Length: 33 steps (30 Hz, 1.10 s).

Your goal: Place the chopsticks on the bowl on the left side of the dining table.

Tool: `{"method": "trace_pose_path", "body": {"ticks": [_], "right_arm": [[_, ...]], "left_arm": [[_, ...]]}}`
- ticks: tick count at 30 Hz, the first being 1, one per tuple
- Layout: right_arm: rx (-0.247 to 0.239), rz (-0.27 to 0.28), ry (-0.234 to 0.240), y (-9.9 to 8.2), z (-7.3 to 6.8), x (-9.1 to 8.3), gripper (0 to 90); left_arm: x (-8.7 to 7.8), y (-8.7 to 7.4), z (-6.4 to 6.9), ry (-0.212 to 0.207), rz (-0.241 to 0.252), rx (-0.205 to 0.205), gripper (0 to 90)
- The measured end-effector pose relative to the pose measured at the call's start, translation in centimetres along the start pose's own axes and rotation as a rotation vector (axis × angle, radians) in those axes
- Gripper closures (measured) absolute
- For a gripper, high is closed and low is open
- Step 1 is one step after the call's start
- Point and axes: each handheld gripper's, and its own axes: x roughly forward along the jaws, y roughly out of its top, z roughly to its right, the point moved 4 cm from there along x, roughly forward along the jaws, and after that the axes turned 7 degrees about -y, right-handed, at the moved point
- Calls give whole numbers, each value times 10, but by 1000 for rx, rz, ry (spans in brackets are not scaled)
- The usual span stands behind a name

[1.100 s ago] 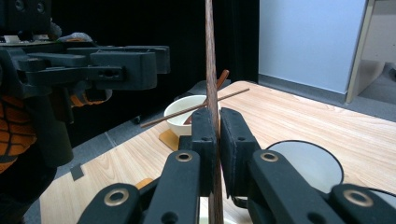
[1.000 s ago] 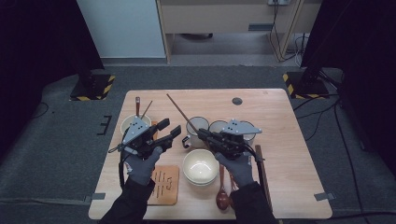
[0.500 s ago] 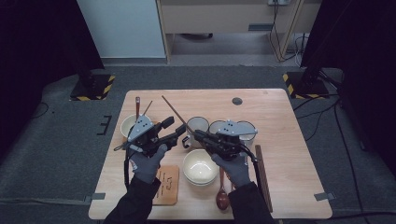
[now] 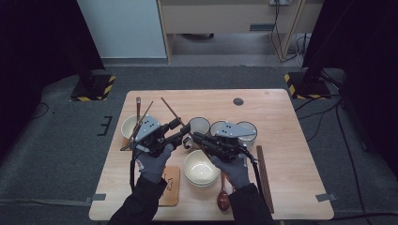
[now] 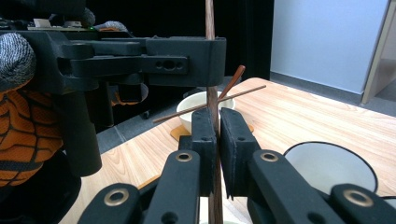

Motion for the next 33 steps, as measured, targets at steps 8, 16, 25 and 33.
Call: {"method": "trace_pose_path", "body": {"ticks": [8, 16, 25, 33], "right_arm": [[-2, -8, 13, -1, -5, 5, 848], [1, -5, 22, -1, -8, 7, 848], [10, -3, 32, -1, -9, 8, 848], [14, 0, 40, -1, -11, 10, 847]], "left_arm": [[-4, 3, 5, -8, 21, 9, 623], [-4, 5, 12, -17, 20, 27, 675], [-2, 3, 17, -33, 9, 33, 734], [-3, 3, 18, -48, 12, 31, 821]]}}
